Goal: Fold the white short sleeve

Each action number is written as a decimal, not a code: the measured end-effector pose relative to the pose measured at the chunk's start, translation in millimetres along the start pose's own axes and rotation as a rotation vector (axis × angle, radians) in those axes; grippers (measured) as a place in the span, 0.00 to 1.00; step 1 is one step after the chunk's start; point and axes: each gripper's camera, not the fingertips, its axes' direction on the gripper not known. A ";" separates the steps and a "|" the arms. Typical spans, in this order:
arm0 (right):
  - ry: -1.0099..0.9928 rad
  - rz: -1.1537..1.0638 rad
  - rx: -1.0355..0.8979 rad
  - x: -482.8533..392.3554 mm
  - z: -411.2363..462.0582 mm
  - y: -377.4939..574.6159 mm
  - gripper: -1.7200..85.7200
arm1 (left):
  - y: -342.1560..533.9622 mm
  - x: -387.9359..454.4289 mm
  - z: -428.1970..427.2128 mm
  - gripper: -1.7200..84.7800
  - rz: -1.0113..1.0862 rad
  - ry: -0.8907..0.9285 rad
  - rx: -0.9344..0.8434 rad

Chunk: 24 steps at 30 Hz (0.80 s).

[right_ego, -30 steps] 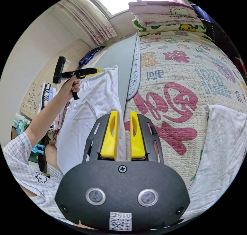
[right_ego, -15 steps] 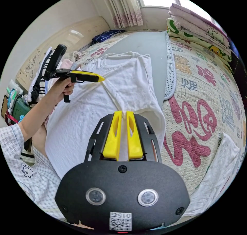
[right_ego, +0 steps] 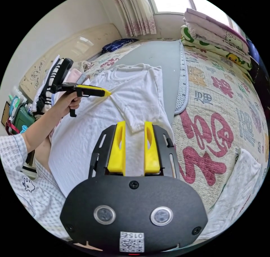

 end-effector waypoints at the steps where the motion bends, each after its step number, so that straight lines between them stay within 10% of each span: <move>1: 0.030 -0.024 -0.018 -2.3 11.9 -0.8 0.12 | 3.4 2.5 -2.5 0.02 0.004 -0.005 0.000; 24: -0.112 0.151 0.069 104.0 115.7 -7.0 0.08 | 144.4 40.9 -165.1 0.03 0.033 -0.061 0.059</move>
